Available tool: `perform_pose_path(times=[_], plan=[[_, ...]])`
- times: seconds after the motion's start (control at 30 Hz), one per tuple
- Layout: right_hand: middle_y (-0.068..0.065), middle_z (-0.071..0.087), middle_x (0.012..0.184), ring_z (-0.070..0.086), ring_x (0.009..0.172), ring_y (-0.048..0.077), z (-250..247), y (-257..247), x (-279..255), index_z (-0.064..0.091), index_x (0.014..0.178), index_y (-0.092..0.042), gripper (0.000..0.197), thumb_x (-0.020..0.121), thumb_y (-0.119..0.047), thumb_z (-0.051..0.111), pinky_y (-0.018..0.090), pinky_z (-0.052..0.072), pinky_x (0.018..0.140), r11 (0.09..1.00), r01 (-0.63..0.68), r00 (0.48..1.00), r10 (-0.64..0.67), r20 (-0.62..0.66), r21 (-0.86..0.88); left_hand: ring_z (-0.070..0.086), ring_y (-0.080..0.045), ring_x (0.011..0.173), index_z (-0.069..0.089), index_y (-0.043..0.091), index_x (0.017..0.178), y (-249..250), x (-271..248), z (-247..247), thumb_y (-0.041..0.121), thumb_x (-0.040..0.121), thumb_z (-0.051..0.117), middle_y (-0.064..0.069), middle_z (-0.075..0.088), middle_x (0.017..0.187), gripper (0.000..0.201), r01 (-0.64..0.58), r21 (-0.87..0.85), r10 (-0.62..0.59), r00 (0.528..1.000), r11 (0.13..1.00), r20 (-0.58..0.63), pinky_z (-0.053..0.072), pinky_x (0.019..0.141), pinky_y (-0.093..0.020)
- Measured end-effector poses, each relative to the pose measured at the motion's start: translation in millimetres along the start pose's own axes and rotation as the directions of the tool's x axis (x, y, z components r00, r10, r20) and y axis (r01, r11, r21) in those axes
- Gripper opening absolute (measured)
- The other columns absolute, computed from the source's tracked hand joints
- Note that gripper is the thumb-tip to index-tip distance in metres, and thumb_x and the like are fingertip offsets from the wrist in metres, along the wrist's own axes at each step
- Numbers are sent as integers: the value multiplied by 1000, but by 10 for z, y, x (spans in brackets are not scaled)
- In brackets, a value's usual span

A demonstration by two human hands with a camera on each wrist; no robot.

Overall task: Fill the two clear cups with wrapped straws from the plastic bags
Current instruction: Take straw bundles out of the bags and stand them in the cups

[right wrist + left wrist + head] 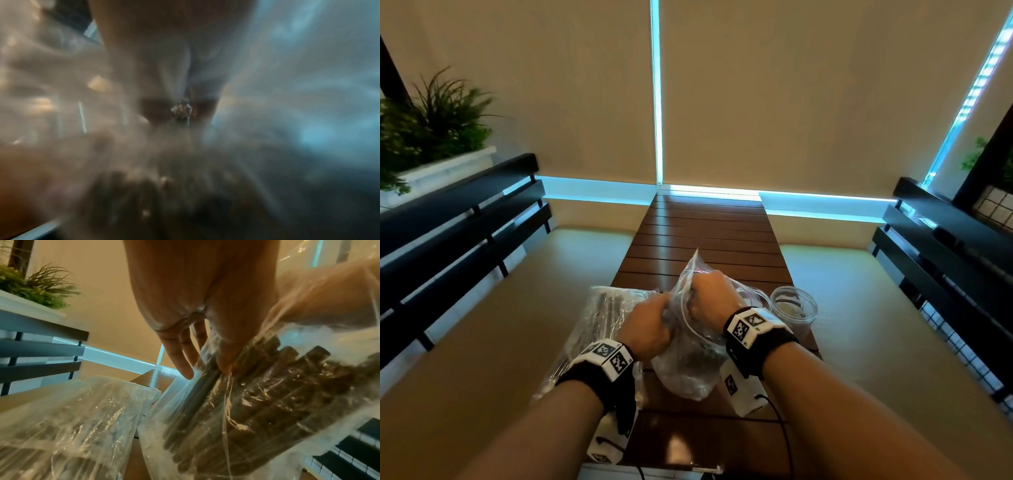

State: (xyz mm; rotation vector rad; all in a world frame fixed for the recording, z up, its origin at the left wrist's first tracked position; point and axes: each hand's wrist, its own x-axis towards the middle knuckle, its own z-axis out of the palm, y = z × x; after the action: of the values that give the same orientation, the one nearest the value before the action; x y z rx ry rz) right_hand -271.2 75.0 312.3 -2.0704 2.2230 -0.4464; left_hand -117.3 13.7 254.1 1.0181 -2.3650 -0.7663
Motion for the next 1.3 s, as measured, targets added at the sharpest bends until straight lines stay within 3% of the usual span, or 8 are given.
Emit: perform_pose_path(times=[0.17,0.37,0.57,0.83,0.93,1.03,1.17,1.3], plan=[[-1,51,109,55,90,17,-53,74,-101,54,108,-19,38,78,-21,76,25,48,76,985,82,966,-41,-254,155,68,-26,94,71,17,99,-121,4,0,-2,80,62,-4,75,100,29,47,55,-46,999,997,-28,56,85,-38],[-3,67,86,56,72,13,-13,123,-126,67,92,-20,35,81,-53,66,34,56,72,999,-27,999,28,-41,41,70,-23,78,66,20,100,-216,-11,46,1,85,61,1,70,94,25,122,15,-121,993,992,-13,62,71,-43],[4,71,103,63,88,20,177,46,-5,66,106,-16,33,82,-37,76,30,48,72,984,-42,997,31,67,173,67,-10,82,64,27,108,-155,19,60,7,87,69,7,70,101,29,92,-39,-89,994,995,70,60,72,-32],[14,68,102,64,96,34,161,-35,-5,69,102,-8,20,85,-19,69,44,53,84,992,90,991,-98,92,84,68,-22,86,63,17,111,-153,25,55,2,84,59,2,68,96,31,101,-26,-99,993,995,63,61,77,-46],[14,70,102,62,88,26,74,-60,-27,72,101,-6,16,89,-16,65,34,50,82,992,113,986,-119,114,63,68,-25,89,64,15,106,-103,28,74,0,82,58,0,68,96,28,71,7,-71,996,997,46,59,76,-41],[3,74,93,56,74,11,-45,-18,-56,76,93,-15,14,89,-26,69,22,44,71,983,142,989,-145,17,114,68,-27,83,57,34,87,-73,35,65,6,83,57,1,68,88,28,5,28,-6,999,1000,42,57,71,-37],[-5,73,89,65,78,8,-249,45,-35,78,89,-22,13,82,-33,76,23,55,75,966,108,994,-102,-39,233,62,-18,68,56,34,84,-103,66,77,20,95,56,3,66,83,18,44,9,-44,998,999,53,59,68,-40],[-8,73,86,66,79,5,-340,143,23,76,83,-25,5,78,-27,75,16,51,72,918,87,986,-25,-163,388,63,-14,86,59,23,100,32,76,53,25,64,79,6,64,96,41,-75,-71,83,988,995,130,57,76,-38]])
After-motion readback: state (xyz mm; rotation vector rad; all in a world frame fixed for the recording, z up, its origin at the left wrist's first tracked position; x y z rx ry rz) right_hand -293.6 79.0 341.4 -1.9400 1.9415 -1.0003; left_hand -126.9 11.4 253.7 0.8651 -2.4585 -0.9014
